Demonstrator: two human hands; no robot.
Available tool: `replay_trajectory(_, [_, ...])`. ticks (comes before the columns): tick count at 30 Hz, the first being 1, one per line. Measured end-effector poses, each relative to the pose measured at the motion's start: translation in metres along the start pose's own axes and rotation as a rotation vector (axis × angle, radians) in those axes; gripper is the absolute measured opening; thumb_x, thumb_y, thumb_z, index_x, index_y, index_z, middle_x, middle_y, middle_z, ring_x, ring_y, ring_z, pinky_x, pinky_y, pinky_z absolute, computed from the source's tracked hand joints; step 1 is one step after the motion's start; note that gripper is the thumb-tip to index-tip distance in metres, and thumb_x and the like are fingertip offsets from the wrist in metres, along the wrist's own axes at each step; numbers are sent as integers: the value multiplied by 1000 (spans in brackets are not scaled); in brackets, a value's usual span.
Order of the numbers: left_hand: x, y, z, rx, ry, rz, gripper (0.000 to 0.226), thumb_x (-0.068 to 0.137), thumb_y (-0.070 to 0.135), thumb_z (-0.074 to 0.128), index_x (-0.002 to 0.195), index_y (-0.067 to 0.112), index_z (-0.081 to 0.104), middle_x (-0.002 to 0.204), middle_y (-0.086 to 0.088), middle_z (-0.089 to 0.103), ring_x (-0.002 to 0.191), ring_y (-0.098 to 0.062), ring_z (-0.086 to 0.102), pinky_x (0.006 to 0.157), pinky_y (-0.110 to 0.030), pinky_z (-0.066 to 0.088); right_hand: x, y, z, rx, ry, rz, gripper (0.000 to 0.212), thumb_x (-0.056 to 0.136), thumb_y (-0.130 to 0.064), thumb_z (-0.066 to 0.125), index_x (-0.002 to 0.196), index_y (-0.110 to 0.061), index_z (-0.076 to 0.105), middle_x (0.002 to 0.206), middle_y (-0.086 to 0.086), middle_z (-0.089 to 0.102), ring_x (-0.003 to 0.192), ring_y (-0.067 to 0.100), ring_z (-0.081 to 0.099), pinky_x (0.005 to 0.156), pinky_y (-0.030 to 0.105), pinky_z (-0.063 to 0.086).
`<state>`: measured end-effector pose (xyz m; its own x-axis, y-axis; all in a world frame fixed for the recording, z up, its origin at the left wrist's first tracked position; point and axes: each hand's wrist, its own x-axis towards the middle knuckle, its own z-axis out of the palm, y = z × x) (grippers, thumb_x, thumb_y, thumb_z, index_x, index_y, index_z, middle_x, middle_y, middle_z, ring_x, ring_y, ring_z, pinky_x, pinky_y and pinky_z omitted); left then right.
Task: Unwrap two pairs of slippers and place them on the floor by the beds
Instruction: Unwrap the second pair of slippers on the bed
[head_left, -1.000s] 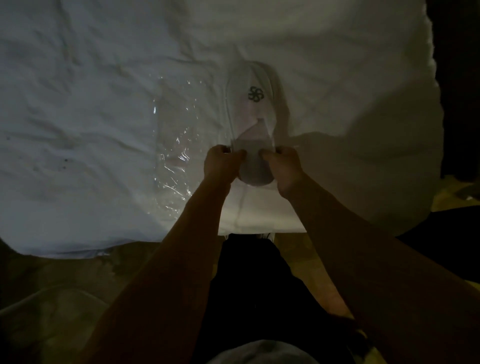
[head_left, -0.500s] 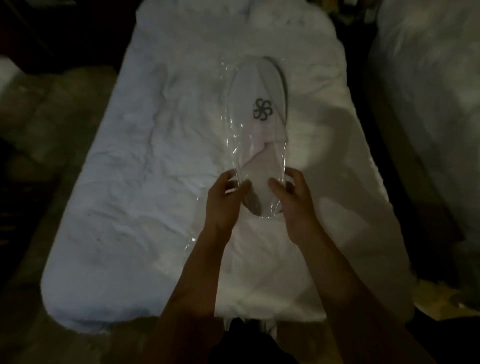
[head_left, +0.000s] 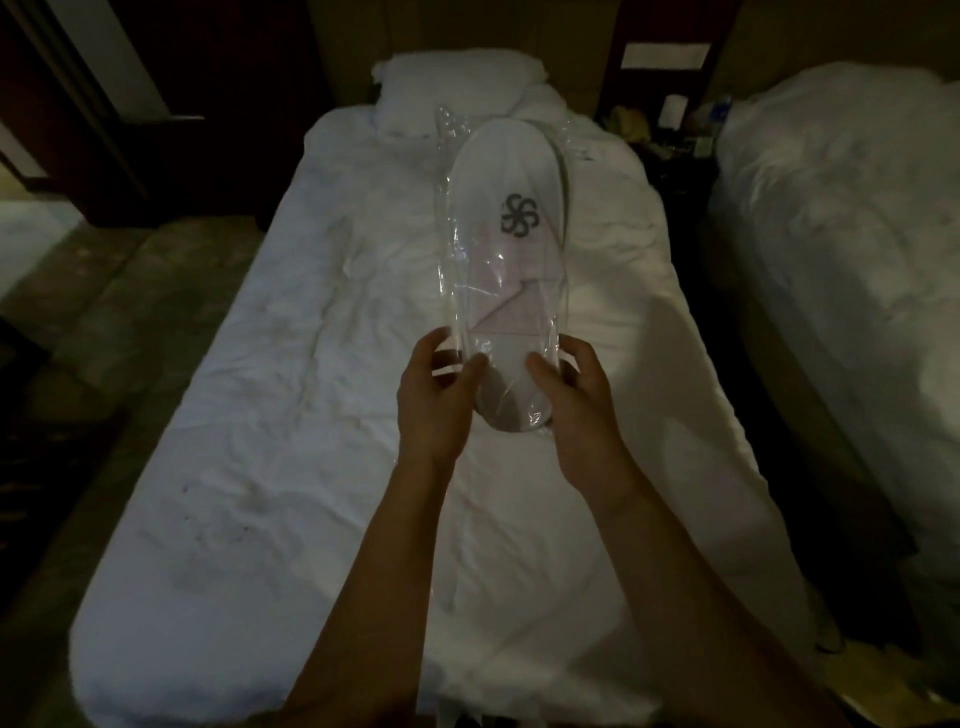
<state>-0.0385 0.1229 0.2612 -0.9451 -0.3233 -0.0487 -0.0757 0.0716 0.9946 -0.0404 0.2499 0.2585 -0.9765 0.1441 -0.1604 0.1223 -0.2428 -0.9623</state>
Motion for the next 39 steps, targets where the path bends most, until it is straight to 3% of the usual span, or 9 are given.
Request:
replay_trajectory(3, [-4, 5, 2, 91, 55, 51, 61, 87, 27, 68, 142, 22, 42, 124, 3, 56, 87, -2, 60, 64, -10, 48, -2, -3, -1, -11, 8, -5, 27, 89, -16, 65, 116, -21, 59, 98, 5, 70, 88, 20, 67, 76, 36, 54])
replay_trajectory(7, [-10, 12, 5, 144, 108, 130, 63, 86, 26, 69, 143, 21, 40, 131, -1, 52, 101, -13, 62, 83, -28, 55, -7, -7, 0, -29, 8, -38, 30, 90, -18, 64, 120, -21, 58, 107, 6, 70, 96, 21, 68, 81, 37, 56])
replay_trajectory(16, [-23, 39, 20, 202, 161, 285, 58, 86, 30, 68, 139, 28, 46, 134, 0, 40, 123, -14, 45, 97, -32, 48, -19, -39, 5, -94, 15, -241, 28, 91, -21, 64, 108, -41, 54, 110, -12, 64, 97, 5, 64, 69, 12, 53])
replay_trajectory(19, [-27, 52, 25, 241, 176, 310, 63, 87, 36, 66, 144, 30, 40, 141, -3, 33, 123, -7, 31, 96, -29, 42, -25, -54, 9, -153, 19, -343, 30, 89, -27, 65, 107, -46, 51, 112, -15, 62, 100, 2, 63, 73, 16, 56])
replay_trajectory(21, [-27, 64, 27, 189, 136, 296, 62, 88, 40, 63, 144, 33, 39, 137, -1, 33, 121, -9, 39, 92, -25, 47, -27, -66, 11, -170, 15, -395, 29, 88, -30, 67, 107, -45, 52, 111, -15, 62, 99, 2, 62, 68, 14, 54])
replay_trajectory(25, [-27, 92, 28, -25, -70, 198, 71, 80, 59, 57, 145, 38, 37, 127, 11, 47, 100, 5, 55, 61, 2, 45, -26, -83, 13, -205, -52, -486, 30, 87, -26, 68, 111, -39, 56, 110, -18, 64, 101, -5, 61, 71, 16, 54])
replay_trajectory(28, [-20, 106, 29, -109, -188, 243, 62, 73, 63, 64, 125, 30, 57, 112, 3, 67, 98, -8, 68, 70, -14, 54, -21, -87, 16, -375, -68, -602, 37, 83, -34, 68, 118, -31, 58, 115, -17, 62, 106, 1, 61, 84, 24, 55])
replay_trajectory(33, [2, 130, 19, -288, -239, 138, 25, 91, 25, 62, 106, 6, 67, 94, -19, 74, 88, -33, 73, 80, -51, 59, -13, -97, 13, -441, -105, -782, 32, 90, -34, 54, 117, -19, 62, 114, -10, 63, 110, 10, 59, 91, 31, 52])
replay_trajectory(39, [24, 136, 7, -313, -307, 86, 25, 90, 17, 62, 114, 12, 69, 108, -14, 74, 102, -30, 70, 96, -51, 52, -6, -104, 4, -747, -28, -984, 25, 91, -29, 51, 100, -12, 66, 101, -1, 60, 92, 13, 60, 73, 32, 54])
